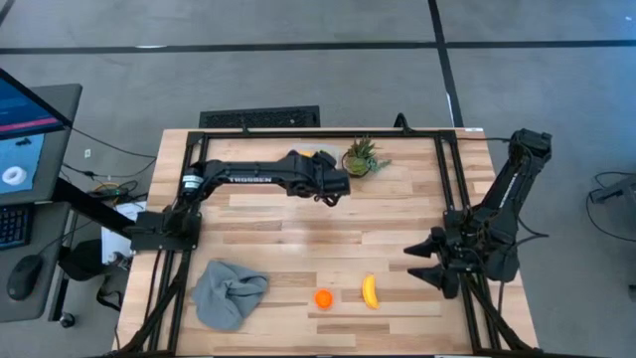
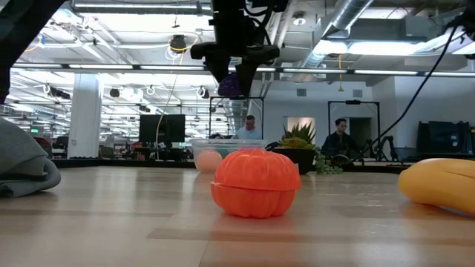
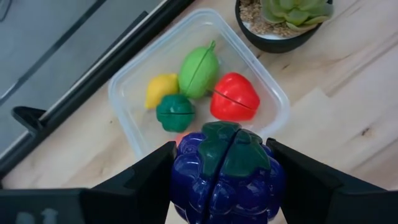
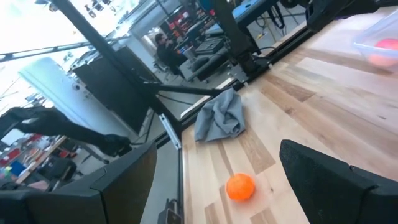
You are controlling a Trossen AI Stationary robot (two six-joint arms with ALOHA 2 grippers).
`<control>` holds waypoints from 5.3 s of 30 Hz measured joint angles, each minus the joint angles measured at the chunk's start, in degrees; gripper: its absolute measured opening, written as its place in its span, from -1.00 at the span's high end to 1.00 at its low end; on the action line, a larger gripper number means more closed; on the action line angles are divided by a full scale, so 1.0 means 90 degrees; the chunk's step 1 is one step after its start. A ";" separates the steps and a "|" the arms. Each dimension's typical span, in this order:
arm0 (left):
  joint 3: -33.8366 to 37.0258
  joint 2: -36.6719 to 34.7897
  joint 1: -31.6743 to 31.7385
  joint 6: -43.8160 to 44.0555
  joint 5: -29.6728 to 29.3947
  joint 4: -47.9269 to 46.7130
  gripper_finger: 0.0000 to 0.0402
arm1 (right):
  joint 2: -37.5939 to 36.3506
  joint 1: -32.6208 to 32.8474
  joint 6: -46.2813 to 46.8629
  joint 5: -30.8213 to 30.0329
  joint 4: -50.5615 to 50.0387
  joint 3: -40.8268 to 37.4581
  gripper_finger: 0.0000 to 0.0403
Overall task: Pick and placing Produce into tupperware
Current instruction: Put the violet grapes into the transparent container
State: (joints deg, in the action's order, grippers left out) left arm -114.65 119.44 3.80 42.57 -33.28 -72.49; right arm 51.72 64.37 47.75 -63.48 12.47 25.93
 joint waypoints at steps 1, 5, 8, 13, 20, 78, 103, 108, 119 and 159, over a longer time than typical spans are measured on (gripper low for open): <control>0.0000 0.0000 0.0022 -0.0045 0.0000 0.0000 -0.13 | 0.0000 -0.0025 0.0000 0.0000 0.0000 0.0000 -0.80; 0.0000 0.0000 0.0116 -0.0257 -0.0023 0.0000 -0.13 | 0.0000 -0.0154 0.0002 0.0001 0.0001 0.0000 -0.80; 0.0000 0.0000 0.0200 -0.0408 -0.0029 0.0000 -0.13 | 0.0000 -0.0248 0.0035 0.0002 0.0002 0.0000 -0.80; 0.0058 0.0002 0.0336 -0.0506 -0.0158 0.0056 -0.13 | 0.0000 -0.0336 0.0045 0.0002 0.0016 0.0000 -0.80; 0.0389 0.0006 0.0380 -0.0668 -0.0179 0.0392 -0.13 | 0.0000 -0.0346 0.0046 0.0002 0.0041 0.0000 -0.80; 0.0457 -0.1161 -0.0307 -0.3597 0.1314 0.5236 -0.13 | 0.0002 -0.0329 0.0044 0.0240 -0.0151 0.0002 -0.80; 0.0461 -0.1453 0.0491 -0.4173 0.3320 0.6505 -0.13 | 0.0001 -0.0348 0.0328 0.0214 -0.0223 0.0002 -0.80; 0.0456 -0.1641 0.0682 -0.4332 0.3397 0.6448 -0.13 | 0.0002 -0.0458 0.0374 0.0216 -0.0239 0.0002 -0.80; 0.0459 -0.2149 0.1148 -0.4479 0.4346 0.6763 -0.13 | 0.0002 -0.0779 0.0372 0.0216 -0.0223 0.0002 -0.80; 0.6697 -0.5778 0.2329 -0.3194 0.3398 0.8971 -0.13 | 0.0000 -0.2418 0.0362 0.1299 -0.0333 0.0002 -0.80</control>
State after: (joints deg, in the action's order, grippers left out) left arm -54.38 67.44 24.76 13.83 -2.70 8.25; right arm 51.72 42.61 51.00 -51.79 9.47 25.96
